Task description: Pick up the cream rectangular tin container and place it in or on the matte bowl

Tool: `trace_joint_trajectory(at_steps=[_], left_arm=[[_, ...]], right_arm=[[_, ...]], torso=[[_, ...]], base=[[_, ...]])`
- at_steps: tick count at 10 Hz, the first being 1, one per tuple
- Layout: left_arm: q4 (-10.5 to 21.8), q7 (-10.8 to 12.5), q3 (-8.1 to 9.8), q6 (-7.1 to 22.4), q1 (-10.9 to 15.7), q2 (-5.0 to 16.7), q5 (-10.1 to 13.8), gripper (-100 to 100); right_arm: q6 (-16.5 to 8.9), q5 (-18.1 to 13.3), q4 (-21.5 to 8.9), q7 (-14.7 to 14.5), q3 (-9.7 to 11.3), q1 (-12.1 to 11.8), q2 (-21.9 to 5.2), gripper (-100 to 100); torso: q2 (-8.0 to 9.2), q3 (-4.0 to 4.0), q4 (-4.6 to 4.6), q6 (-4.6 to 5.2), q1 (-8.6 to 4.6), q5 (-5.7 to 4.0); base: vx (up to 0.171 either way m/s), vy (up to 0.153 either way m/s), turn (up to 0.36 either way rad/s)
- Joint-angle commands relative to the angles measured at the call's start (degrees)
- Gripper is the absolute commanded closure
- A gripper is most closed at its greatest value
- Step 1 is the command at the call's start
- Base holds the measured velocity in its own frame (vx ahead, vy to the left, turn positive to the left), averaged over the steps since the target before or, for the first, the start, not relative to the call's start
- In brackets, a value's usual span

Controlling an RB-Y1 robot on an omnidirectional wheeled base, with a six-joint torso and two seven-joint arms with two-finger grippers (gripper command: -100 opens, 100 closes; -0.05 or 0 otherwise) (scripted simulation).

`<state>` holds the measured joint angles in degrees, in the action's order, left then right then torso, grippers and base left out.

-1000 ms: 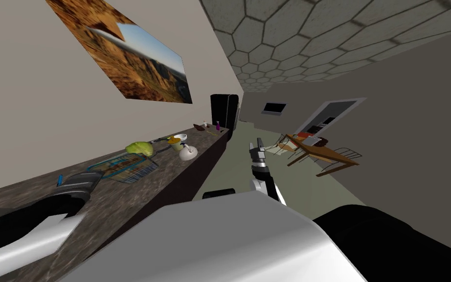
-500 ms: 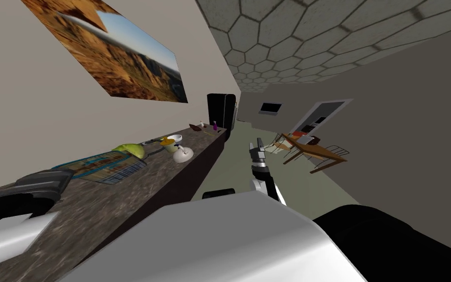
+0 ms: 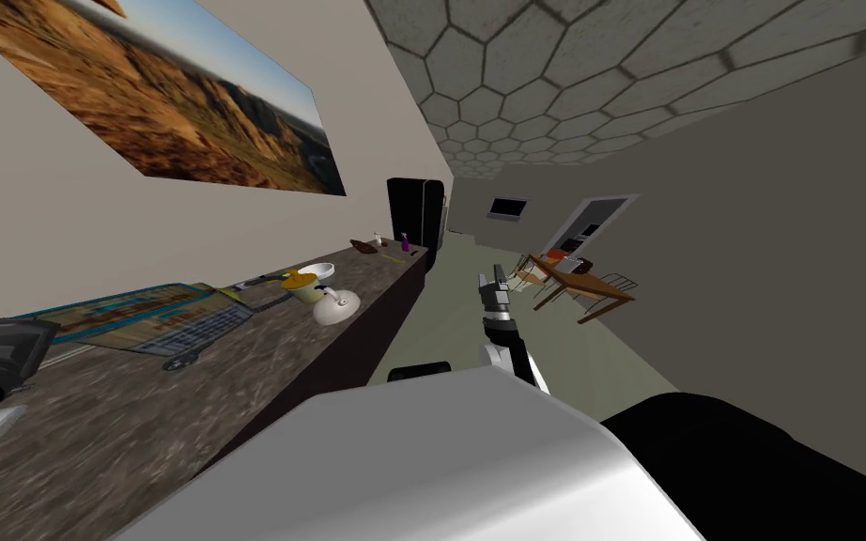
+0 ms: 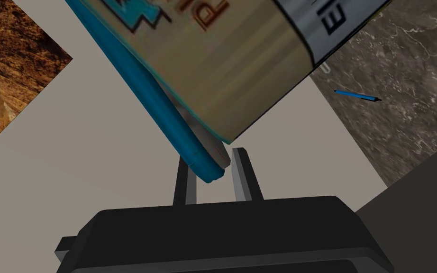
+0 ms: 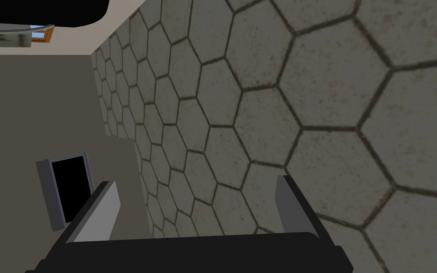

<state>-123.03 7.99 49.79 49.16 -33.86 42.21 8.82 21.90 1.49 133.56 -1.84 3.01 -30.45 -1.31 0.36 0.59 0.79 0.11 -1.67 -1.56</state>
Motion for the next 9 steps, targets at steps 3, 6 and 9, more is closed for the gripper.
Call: trace_joint_trajectory(at_steps=[3, 6, 9], left_arm=[[2.26, 1.15, 3.39, 3.34, -1.12, 5.58, 4.67, 100], [4.22, 1.82, 4.52, 5.66, -2.75, 10.2, 8.21, 100], [6.14, 2.28, 4.53, 7.46, -4.79, 14.43, 11.36, 100]], right_arm=[[0.0, 0.0, 0.0, 0.0, 0.0, 0.0, 0.0, 0], [0.0, 0.0, 0.0, 0.0, 0.0, 0.0, -0.01, 0], [0.0, 0.0, 0.0, 0.0, -0.01, 0.0, 0.0, 0]], torso=[[-0.03, 0.01, 0.04, 0.03, -0.12, -0.15], [-0.09, -0.01, 0.07, 0.07, -0.24, -0.35], [-0.32, -0.16, 0.01, 0.4, -0.14, -0.39]], base=[[0.121, 0.021, -0.187], [0.139, 0.055, -0.193], [0.125, 0.079, -0.147]])
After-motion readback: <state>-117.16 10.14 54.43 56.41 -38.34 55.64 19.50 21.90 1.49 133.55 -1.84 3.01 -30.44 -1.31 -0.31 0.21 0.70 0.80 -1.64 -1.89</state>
